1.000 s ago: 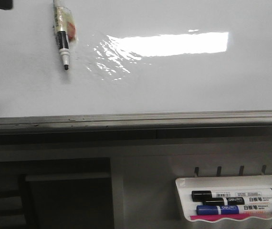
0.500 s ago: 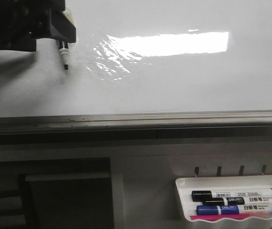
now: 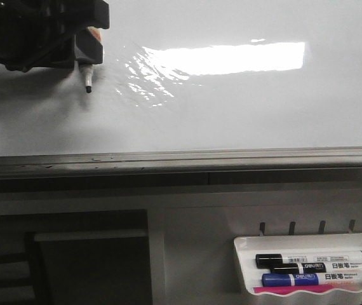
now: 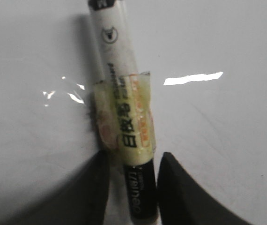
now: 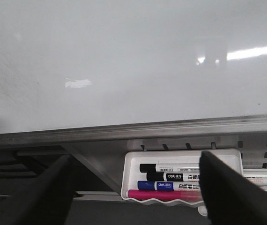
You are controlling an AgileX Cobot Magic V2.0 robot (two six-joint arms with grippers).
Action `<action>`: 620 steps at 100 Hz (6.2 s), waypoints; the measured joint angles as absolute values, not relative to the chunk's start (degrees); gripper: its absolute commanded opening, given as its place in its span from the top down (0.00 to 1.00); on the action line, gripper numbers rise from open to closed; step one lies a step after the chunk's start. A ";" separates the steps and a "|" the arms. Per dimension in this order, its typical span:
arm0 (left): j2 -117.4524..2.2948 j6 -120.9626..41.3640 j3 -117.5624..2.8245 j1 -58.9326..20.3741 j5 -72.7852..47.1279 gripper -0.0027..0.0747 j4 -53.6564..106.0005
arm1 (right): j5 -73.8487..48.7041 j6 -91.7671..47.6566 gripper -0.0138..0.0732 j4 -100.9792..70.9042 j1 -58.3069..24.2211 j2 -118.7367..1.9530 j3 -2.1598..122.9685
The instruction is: Write number 7 on whiteboard
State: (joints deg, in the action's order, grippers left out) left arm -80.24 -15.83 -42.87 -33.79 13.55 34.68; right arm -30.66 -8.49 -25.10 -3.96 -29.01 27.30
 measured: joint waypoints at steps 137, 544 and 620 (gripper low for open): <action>-68.79 -16.27 -43.24 -57.53 -12.81 0.99 2.03 | -59.38 -46.49 0.28 -61.87 -11.48 -66.88 50.73; -49.62 -23.38 -33.55 -42.08 -4.60 0.30 23.88 | -47.17 -50.45 0.90 -55.36 -14.35 -59.88 45.09; -75.07 -24.36 -45.61 -55.57 -2.78 0.30 13.05 | -58.53 -43.74 0.90 -46.81 -14.35 -62.13 54.39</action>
State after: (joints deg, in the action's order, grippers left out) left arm -75.07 -24.36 -45.61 -55.57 -2.78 13.05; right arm -58.53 -43.74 -46.81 -14.35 -62.13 54.39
